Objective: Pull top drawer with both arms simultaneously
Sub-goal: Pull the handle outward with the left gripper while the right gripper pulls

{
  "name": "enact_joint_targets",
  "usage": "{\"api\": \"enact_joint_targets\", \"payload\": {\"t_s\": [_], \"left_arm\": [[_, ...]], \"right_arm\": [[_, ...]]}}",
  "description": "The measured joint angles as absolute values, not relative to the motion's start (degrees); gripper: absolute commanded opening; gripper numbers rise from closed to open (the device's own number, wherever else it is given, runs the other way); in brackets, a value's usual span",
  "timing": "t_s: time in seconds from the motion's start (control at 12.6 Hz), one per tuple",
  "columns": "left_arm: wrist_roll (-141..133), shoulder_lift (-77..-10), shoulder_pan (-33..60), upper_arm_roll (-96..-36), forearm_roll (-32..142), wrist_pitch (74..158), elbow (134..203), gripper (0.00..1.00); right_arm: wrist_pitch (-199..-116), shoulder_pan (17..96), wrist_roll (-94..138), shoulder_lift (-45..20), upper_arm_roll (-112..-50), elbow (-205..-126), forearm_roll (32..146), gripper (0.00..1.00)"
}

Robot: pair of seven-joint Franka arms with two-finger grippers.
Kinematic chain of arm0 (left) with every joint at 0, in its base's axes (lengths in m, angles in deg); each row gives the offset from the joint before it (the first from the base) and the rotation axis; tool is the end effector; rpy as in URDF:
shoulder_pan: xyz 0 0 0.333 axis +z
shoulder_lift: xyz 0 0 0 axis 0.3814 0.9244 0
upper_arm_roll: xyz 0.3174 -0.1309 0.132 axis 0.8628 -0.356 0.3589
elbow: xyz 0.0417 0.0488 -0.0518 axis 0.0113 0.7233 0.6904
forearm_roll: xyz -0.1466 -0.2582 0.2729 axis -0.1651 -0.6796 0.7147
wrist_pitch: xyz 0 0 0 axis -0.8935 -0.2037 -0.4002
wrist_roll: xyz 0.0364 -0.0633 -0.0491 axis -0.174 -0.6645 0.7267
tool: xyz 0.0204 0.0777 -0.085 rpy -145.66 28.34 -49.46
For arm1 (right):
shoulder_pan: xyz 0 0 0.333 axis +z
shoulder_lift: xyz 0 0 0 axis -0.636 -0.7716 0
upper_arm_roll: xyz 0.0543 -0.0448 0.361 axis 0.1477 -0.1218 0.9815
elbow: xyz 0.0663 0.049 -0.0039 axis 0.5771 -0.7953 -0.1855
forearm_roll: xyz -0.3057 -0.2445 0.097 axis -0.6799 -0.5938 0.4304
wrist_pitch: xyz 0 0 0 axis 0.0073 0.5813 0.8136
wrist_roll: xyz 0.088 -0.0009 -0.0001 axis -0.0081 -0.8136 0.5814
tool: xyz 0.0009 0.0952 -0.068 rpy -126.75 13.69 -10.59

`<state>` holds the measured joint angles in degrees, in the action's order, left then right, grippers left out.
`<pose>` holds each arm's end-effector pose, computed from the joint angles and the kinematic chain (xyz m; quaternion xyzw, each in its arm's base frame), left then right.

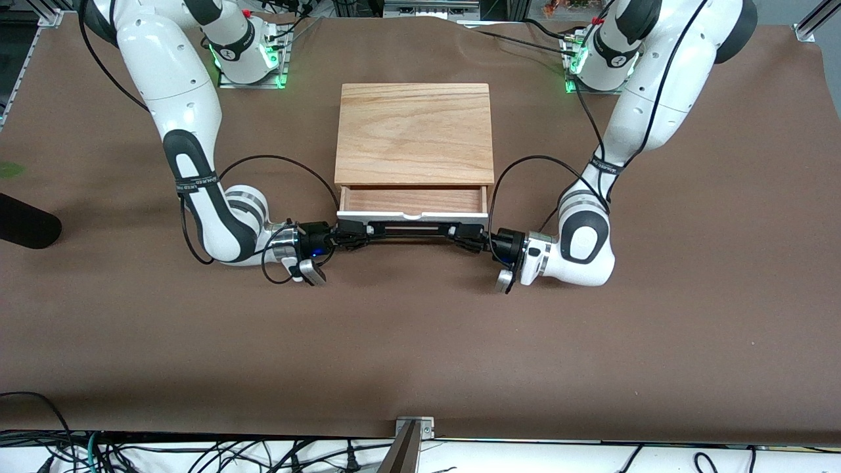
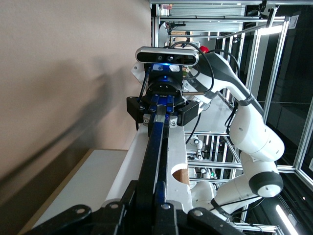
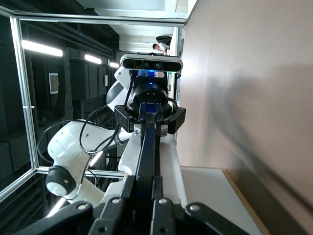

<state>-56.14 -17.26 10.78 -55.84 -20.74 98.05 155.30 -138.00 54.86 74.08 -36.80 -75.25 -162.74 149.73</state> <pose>0.6665 -0.3225 0.1904 0.7259 -0.0785 -0.0942 0.6768 0.6421 0.2922 0.1777 -0.7043 -0.0590 0.0213 0.7072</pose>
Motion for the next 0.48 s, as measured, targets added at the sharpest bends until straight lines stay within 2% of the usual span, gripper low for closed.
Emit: {"api": "enact_joint_targets", "payload": {"t_s": [0.48], "left_arm": [[-51.3,-11.8,10.2,-54.9,-20.2,98.3,144.5,0.00]], "right_arm": [[-139.9,54.1,70.4,-40.7,-75.3,-154.7,149.7,0.00]]}}
